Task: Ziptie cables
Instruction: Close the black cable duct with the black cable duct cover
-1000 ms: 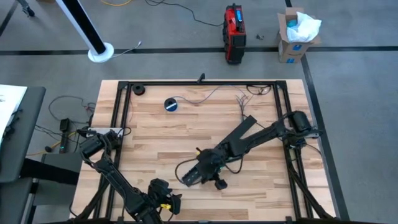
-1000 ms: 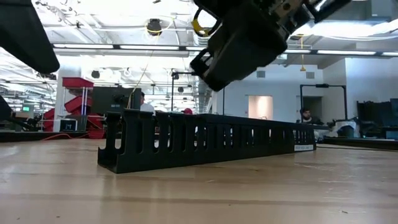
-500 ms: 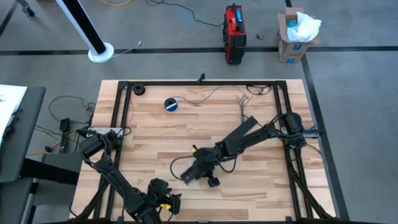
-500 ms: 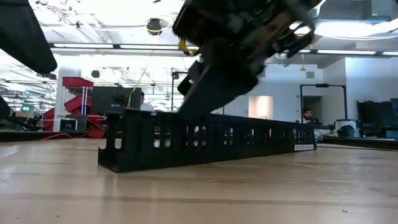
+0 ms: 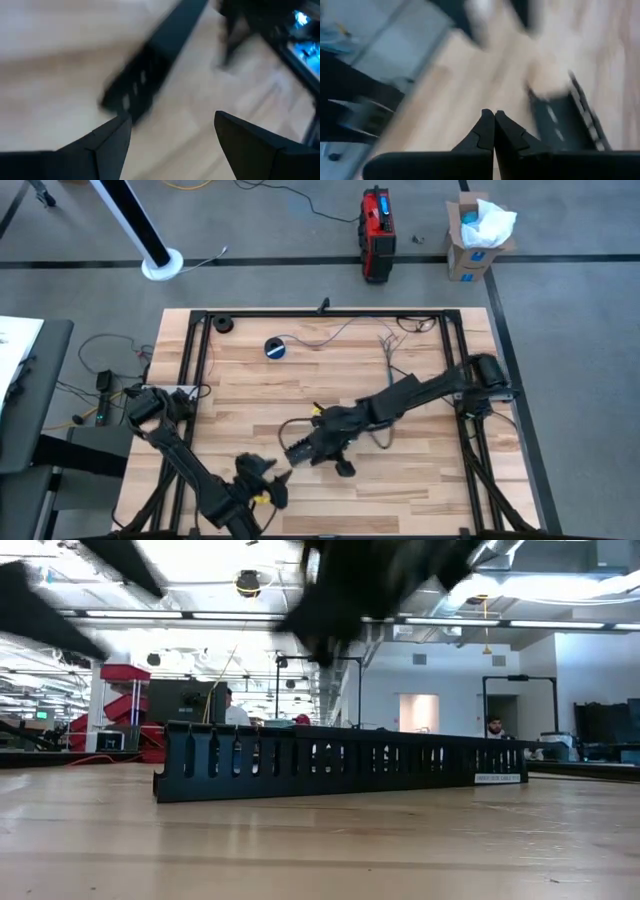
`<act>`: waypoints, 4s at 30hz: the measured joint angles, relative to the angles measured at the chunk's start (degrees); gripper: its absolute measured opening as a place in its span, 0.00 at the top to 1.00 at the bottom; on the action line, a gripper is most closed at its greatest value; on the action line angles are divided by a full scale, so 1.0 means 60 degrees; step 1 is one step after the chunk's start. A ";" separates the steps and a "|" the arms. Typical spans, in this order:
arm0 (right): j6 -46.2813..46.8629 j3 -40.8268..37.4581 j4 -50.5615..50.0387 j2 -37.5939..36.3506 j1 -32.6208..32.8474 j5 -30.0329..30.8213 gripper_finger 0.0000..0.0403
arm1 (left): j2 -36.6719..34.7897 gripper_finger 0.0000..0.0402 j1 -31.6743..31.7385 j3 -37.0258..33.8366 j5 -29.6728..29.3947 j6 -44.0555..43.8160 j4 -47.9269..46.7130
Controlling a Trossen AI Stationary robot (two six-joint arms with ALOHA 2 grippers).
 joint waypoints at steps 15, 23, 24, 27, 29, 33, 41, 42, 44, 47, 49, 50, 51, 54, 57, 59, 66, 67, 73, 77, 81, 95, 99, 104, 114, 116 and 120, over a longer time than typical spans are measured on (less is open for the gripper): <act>-0.0933 0.0004 -0.4724 -0.5569 -0.0459 0.2637 1.00 | 0.0317 0.31 0.1853 -0.0102 -0.0012 0.5310 0.0257; -0.0792 0.0004 -0.5892 -0.6333 0.0577 0.3884 1.00 | 0.0332 0.31 0.2096 -0.0109 0.0701 0.6093 0.0857; -0.0729 0.0004 -0.6005 -0.6317 0.0677 0.3988 1.00 | 0.0332 0.31 0.2132 -0.0109 0.0796 0.6121 0.0940; -0.0588 0.0004 -0.6251 -0.6161 0.0966 0.4209 1.00 | 0.0332 0.31 0.2294 -0.0106 0.1334 0.6580 0.1361; -0.0486 -0.0023 -0.6279 -0.6050 0.1122 0.4239 1.00 | 0.0332 0.31 0.2410 -0.0106 0.1555 0.7225 0.1630; -0.0410 -0.0357 -0.5942 -0.5961 0.1411 0.4316 1.00 | 0.0332 0.31 0.2629 -0.0107 0.1809 0.7967 0.1694; 0.0199 -0.0919 -0.5561 -0.5987 0.1448 0.4323 1.00 | 0.0357 0.31 0.2773 -0.0123 0.2155 0.8529 0.1544; 0.0249 -0.0961 -0.5493 -0.5987 0.1465 0.4323 1.00 | 0.0357 0.31 0.2768 -0.0187 0.2135 0.8480 0.1641; 0.0279 -0.1027 -0.5343 -0.5987 0.1490 0.4319 1.00 | 0.0357 0.31 0.2766 -0.0391 0.2147 0.8208 0.1806; 0.0282 -0.1027 -0.5315 -0.5994 0.1497 0.4319 1.00 | 0.0357 0.31 0.2768 -0.0750 0.2215 0.7962 0.2206; 0.0282 -0.1027 -0.5312 -0.5994 0.1496 0.4319 1.00 | 0.0357 0.31 0.2766 -0.0804 0.2099 0.7937 0.2303; 0.0282 -0.1027 -0.5307 -0.5994 0.1491 0.4319 1.00 | 0.0360 0.31 0.2766 -0.0811 0.1970 0.7941 0.2338; 0.0282 -0.1027 -0.5297 -0.5994 0.1489 0.4319 1.00 | 0.0361 0.31 0.2768 -0.0816 0.1887 0.7958 0.2360; 0.0282 -0.1027 -0.5249 -0.5994 0.1489 0.4319 1.00 | 0.0361 0.31 0.2852 -0.0821 0.1661 0.7976 0.2371; 0.0286 -0.1027 -0.5253 -0.5994 0.1493 0.4318 1.00 | 0.0361 0.31 0.2920 -0.1027 0.1428 0.7933 0.2639; 0.0286 -0.1027 -0.5247 -0.5968 0.1493 0.4319 1.00 | 0.0361 0.31 0.2953 -0.1273 0.1257 0.7860 0.3077; 0.0286 -0.1024 -0.5245 -0.5772 0.1467 0.4319 1.00 | 0.0361 0.31 0.3064 -0.1847 0.1261 0.7904 0.4280; 0.0282 -0.1027 -0.5212 -0.5724 0.1467 0.4319 1.00 | 0.0361 0.31 0.3068 -0.1914 0.1265 0.7900 0.4382; 0.0311 -0.1024 -0.4744 -0.5005 0.1463 0.4420 1.00 | 0.0361 0.31 0.3083 -0.2219 0.1129 0.7549 0.4631; 0.0410 -0.1024 -0.4765 -0.4125 0.1463 0.4666 1.00 | 0.0379 0.31 0.3197 -0.2229 0.1027 0.7518 0.4629; 0.0746 -0.1027 -0.4840 -0.3316 0.1463 0.5565 1.00 | 0.0379 0.31 0.3272 -0.2229 0.0996 0.7798 0.4627; -0.1275 -0.0590 -0.4175 -0.2195 0.0614 0.6148 1.00 | 0.0376 0.38 0.3290 -0.2229 0.1258 0.7819 0.4671; -0.1487 -0.0590 -0.4002 -0.2188 0.0262 0.5784 1.00 | 0.0372 0.38 0.3290 -0.2222 0.1320 0.7827 0.4669; -0.1488 -0.0601 -0.4327 -0.2181 0.0046 0.5137 1.00 | 0.0357 0.38 0.3321 -0.2222 0.1388 0.7816 0.4653; -0.1955 -0.0605 -0.4082 -0.0991 -0.0052 0.5020 1.00 | 0.0357 0.39 0.3352 -0.2215 0.1465 0.7917 0.4646; -0.2054 -0.0597 -0.3952 -0.0747 -0.0051 0.4946 1.00 | 0.0357 0.39 0.3352 -0.2215 0.1464 0.7940 0.4641; -0.2089 -0.0612 -0.3808 -0.0260 -0.0079 0.4292 1.00 | 0.0357 0.39 0.3352 -0.2215 0.1478 0.7975 0.4639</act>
